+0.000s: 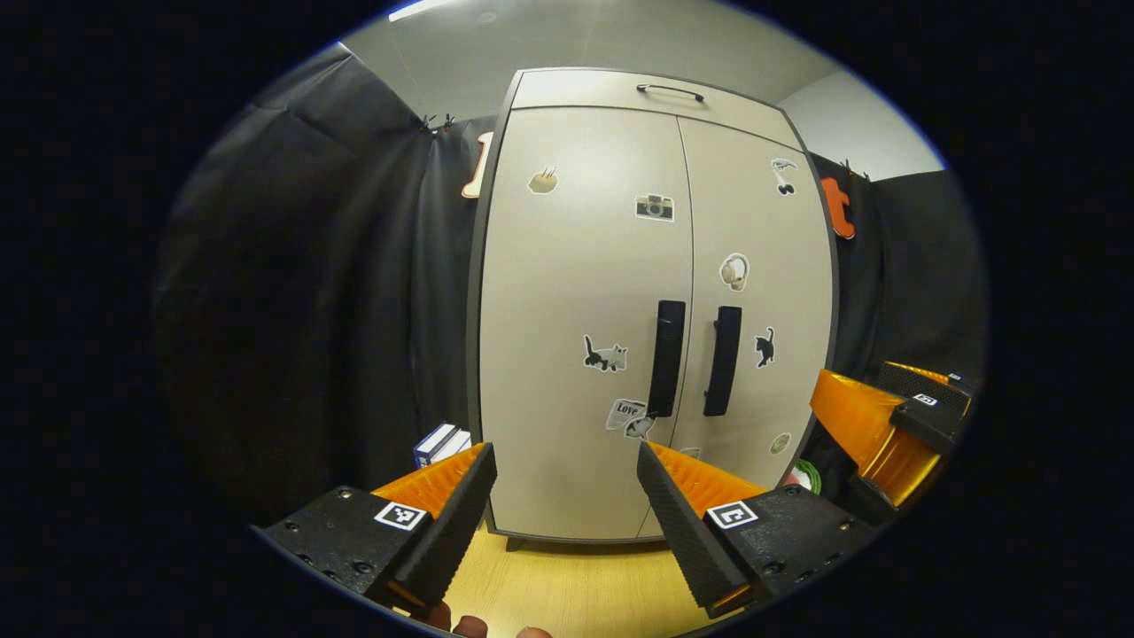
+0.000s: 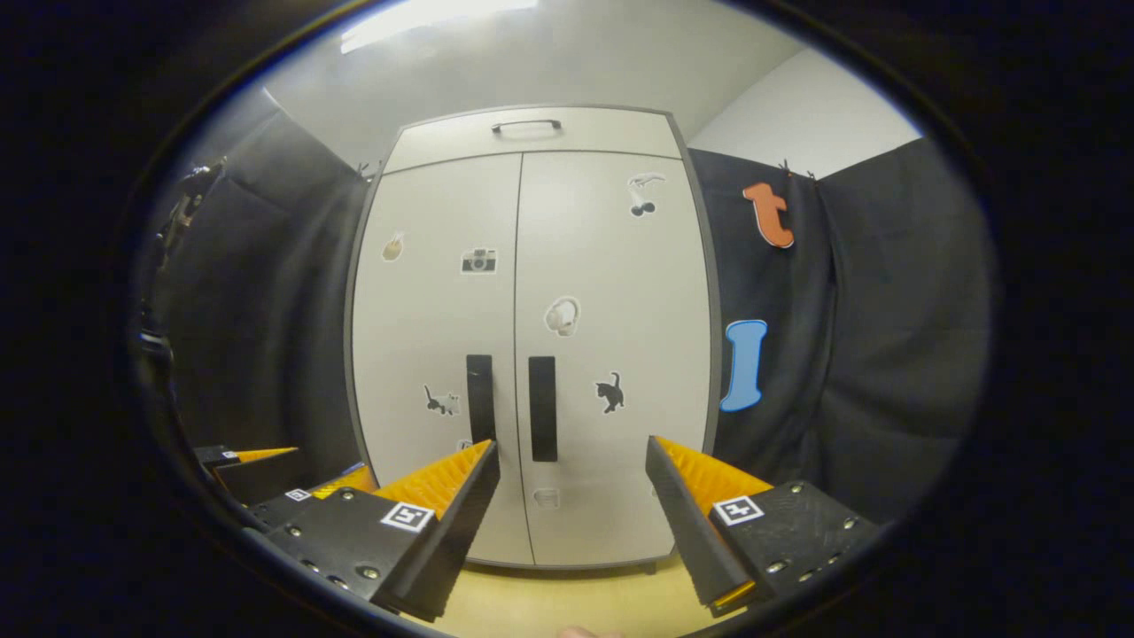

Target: Open the right door of the double-door shoe cabinet with the right hand, and open the left door with the left hand.

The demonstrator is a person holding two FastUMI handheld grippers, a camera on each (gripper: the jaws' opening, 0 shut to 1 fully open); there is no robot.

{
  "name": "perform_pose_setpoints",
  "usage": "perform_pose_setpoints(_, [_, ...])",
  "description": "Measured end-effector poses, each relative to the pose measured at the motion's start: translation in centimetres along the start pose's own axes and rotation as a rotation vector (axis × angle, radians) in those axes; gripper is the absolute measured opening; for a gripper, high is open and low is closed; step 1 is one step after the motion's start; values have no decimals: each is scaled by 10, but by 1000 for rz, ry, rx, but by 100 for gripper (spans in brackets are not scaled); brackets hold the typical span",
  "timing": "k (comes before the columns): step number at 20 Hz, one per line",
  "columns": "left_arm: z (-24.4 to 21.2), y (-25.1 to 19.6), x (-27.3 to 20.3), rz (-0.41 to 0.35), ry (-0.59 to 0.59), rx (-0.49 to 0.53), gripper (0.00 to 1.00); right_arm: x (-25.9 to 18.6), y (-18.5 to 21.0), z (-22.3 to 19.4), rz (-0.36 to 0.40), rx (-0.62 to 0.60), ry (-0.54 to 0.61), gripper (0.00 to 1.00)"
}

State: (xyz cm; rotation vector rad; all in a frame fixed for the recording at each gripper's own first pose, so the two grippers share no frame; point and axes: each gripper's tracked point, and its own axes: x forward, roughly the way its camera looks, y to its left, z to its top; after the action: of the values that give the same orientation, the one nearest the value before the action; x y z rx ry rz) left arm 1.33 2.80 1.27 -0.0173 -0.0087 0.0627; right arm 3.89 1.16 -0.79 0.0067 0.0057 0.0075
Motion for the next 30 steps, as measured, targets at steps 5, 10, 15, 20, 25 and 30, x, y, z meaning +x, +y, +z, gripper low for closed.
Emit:
perform_pose_setpoints(5, [0,8,13,11,-1,9,99,27,-1,-6,-6,-15,0,94])
perform_pose_setpoints(10, [6,17,27,25,-10,25,99,69,11,-5,10,-24,-3,94])
perform_pose_setpoints(15, [10,35,34,66,-16,23,99,115,29,-9,31,-49,-9,92])
perform_pose_setpoints(20, [10,57,37,118,-9,29,99,152,33,-17,13,-62,7,80])
perform_pose_setpoints(25, [8,73,37,154,4,30,99,172,36,-27,6,-60,34,69])
perform_pose_setpoints(30, [6,84,34,179,13,27,99,187,38,-34,-6,-74,45,49])
